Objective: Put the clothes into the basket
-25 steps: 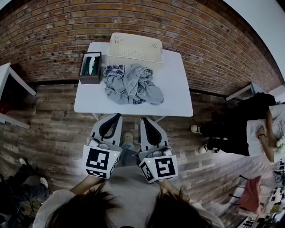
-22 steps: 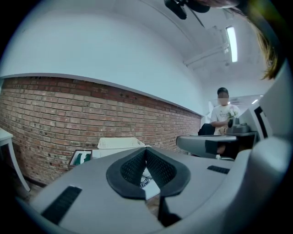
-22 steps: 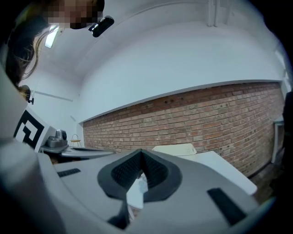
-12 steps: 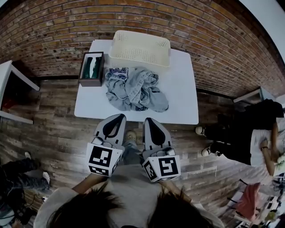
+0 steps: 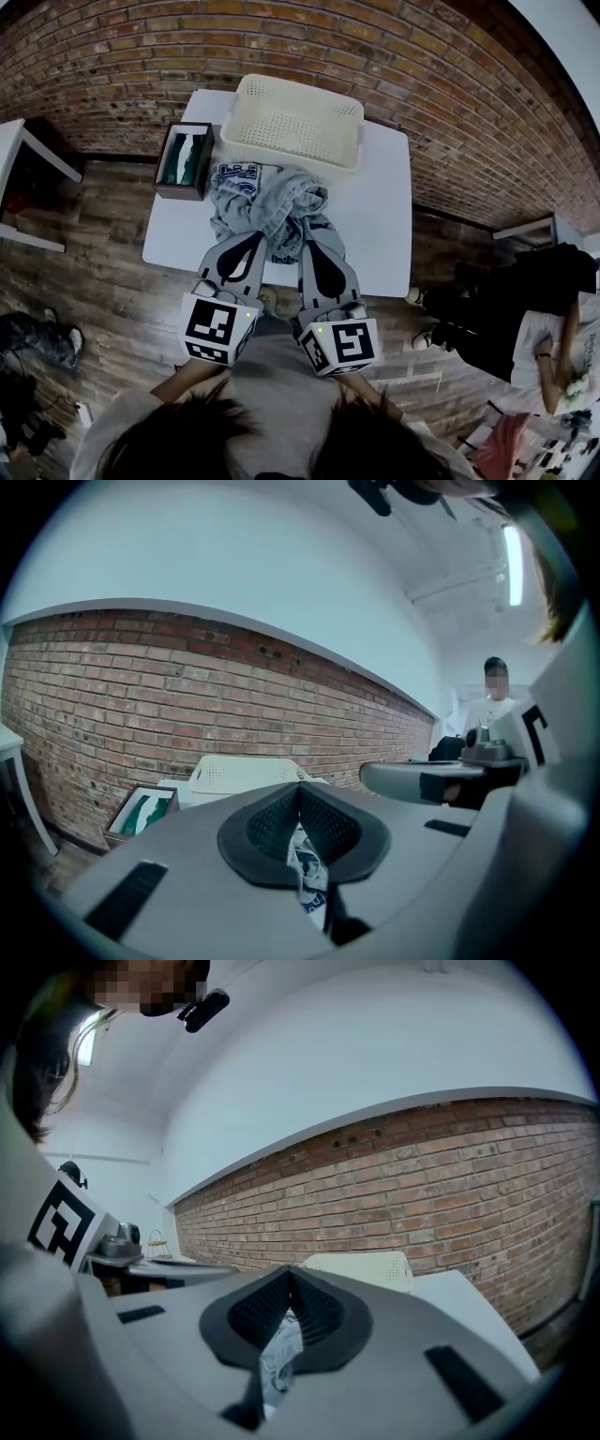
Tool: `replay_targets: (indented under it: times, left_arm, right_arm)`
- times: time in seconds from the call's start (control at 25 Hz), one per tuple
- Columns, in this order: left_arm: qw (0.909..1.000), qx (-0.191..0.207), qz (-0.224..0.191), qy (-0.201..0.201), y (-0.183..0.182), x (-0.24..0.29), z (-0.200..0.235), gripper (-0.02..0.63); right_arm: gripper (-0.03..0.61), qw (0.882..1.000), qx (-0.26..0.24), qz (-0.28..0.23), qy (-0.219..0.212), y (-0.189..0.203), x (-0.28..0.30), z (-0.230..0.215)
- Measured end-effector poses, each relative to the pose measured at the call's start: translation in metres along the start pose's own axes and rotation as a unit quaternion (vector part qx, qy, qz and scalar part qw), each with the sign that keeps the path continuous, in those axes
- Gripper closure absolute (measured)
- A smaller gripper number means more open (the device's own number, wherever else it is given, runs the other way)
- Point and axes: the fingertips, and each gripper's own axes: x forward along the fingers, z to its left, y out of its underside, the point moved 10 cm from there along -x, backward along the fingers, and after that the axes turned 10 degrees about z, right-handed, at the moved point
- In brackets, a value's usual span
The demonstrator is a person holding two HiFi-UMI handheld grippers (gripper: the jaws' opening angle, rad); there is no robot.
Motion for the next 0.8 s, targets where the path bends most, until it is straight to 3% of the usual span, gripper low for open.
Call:
replay_targets:
  times: [0.36, 0.8]
  left_arm:
    - [0.9993, -0.036, 0.000, -0.012, -0.010, 0.039, 0.010, 0.606]
    - [0.9989, -0.042, 0.018, -0.011, -0.007, 0.046, 0.015, 0.606]
  right_arm:
    - [0.572, 1.000, -0.002, 0.010, -0.024, -0.007, 0.035, -0.033]
    - [0.572, 1.000, 0.009, 0.020, -0.016, -0.003, 0.039, -0.038]
